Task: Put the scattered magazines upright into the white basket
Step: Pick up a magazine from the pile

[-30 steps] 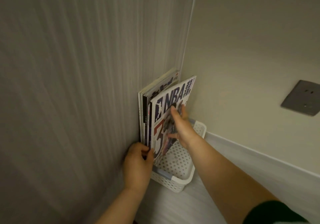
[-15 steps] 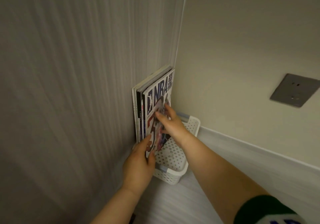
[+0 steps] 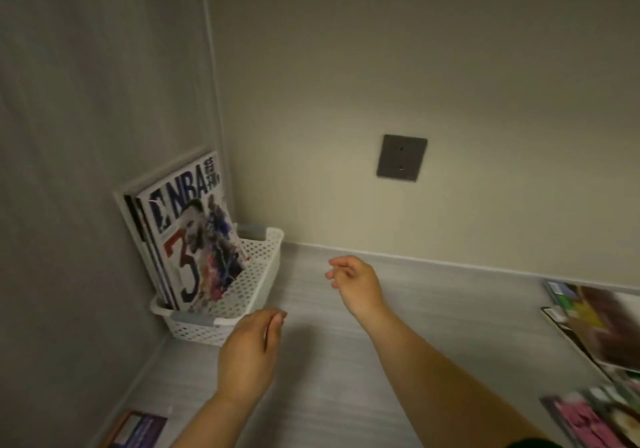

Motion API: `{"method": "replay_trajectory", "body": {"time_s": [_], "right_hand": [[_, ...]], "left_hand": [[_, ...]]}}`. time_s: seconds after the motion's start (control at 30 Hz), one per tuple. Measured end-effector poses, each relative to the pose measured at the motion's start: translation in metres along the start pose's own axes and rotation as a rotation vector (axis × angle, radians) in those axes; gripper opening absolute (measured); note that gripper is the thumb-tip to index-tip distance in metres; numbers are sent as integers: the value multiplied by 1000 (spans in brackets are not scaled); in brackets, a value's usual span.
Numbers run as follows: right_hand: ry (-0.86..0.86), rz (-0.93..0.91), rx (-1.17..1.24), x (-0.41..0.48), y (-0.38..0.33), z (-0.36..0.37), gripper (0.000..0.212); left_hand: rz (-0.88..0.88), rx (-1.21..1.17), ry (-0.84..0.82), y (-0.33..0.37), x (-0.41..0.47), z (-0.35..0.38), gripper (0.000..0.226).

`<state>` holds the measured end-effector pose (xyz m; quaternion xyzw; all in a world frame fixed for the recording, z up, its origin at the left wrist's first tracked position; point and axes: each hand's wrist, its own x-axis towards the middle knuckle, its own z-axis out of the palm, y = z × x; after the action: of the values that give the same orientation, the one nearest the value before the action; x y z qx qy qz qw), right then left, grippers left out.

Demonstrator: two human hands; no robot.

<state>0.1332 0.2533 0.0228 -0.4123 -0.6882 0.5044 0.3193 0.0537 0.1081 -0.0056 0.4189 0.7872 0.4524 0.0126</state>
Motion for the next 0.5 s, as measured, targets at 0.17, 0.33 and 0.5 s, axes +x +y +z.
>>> {"method": "replay_trajectory", "body": {"time_s": [0.17,0.33,0.5], "right_hand": [[147,51,-139,-39,52,-124,22],[247,228,-456,-88,120,-252,27],[350,337,-749,-146,183,-354,31]], "left_hand": [[58,4,-170,57,-38,69,11],[138,95,-398,110,-77,142,17],[171,292,-616,155,-113,204,26]]}}
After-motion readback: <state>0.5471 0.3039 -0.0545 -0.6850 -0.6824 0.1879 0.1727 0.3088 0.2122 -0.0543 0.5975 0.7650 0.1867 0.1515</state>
